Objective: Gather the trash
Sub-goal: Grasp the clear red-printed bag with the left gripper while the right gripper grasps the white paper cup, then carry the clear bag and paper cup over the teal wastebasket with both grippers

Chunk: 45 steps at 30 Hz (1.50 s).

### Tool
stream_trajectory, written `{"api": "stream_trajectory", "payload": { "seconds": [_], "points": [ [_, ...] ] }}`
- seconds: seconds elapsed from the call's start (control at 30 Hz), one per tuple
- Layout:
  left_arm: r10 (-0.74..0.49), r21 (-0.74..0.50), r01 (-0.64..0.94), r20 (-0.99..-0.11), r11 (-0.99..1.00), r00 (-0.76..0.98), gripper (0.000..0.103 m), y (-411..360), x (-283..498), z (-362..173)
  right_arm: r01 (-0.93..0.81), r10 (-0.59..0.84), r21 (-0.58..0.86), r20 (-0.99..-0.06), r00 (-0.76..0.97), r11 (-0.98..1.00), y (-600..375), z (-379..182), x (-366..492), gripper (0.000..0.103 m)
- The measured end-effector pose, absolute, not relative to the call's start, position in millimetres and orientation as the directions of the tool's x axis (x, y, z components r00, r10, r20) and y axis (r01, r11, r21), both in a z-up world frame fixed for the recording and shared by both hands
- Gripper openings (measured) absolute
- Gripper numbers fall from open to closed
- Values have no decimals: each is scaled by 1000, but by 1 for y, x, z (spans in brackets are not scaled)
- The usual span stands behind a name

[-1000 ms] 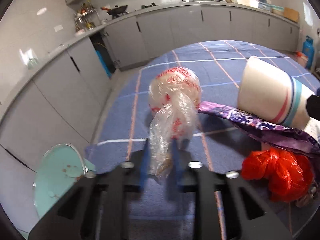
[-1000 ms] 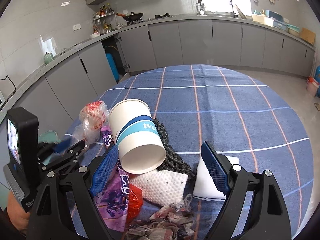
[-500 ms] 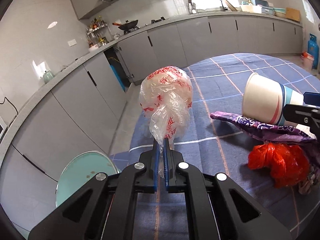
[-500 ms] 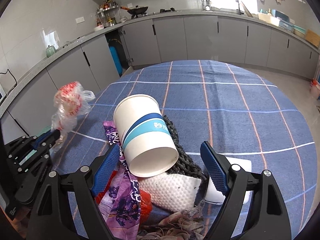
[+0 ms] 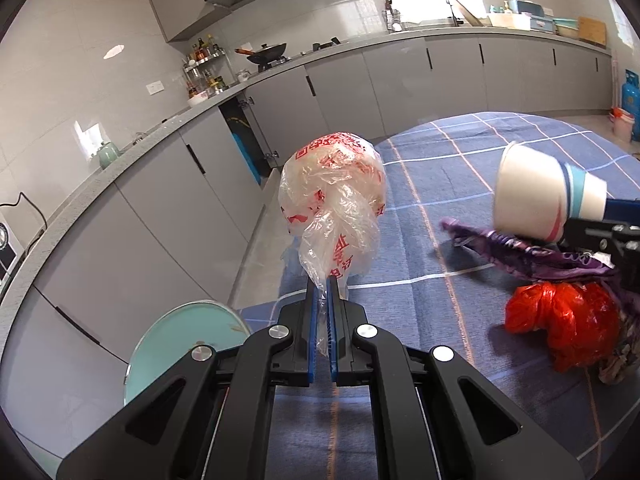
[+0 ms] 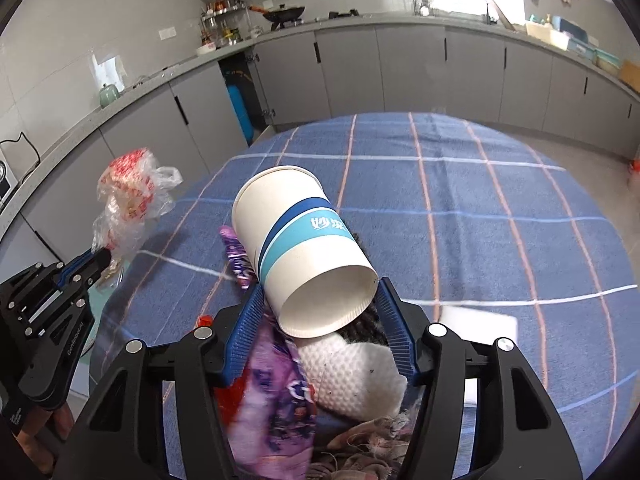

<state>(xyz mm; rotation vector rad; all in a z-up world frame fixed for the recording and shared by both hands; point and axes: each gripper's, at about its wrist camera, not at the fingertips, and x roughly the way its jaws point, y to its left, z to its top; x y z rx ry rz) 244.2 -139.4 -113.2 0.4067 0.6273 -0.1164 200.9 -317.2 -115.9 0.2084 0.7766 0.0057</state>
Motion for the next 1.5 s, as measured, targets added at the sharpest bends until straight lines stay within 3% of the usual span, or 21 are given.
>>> {"api": "stream_trajectory", "payload": {
  "seconds": [0.3, 0.6, 1.5],
  "points": [
    [64, 345, 166, -567, 924, 821, 5, -120, 237, -99, 79, 25, 135, -636, 771, 988, -305, -90, 193, 58],
    [142, 361, 86, -559, 929, 817, 5, -84, 231, -95, 8, 61, 111, -600, 798, 994, -268, -76, 195, 58],
    [373, 422, -135, -555, 897, 744, 5, 34, 242, -105, -244, 226, 54, -607, 762, 968, -146, -85, 228, 58]
  ]
}}
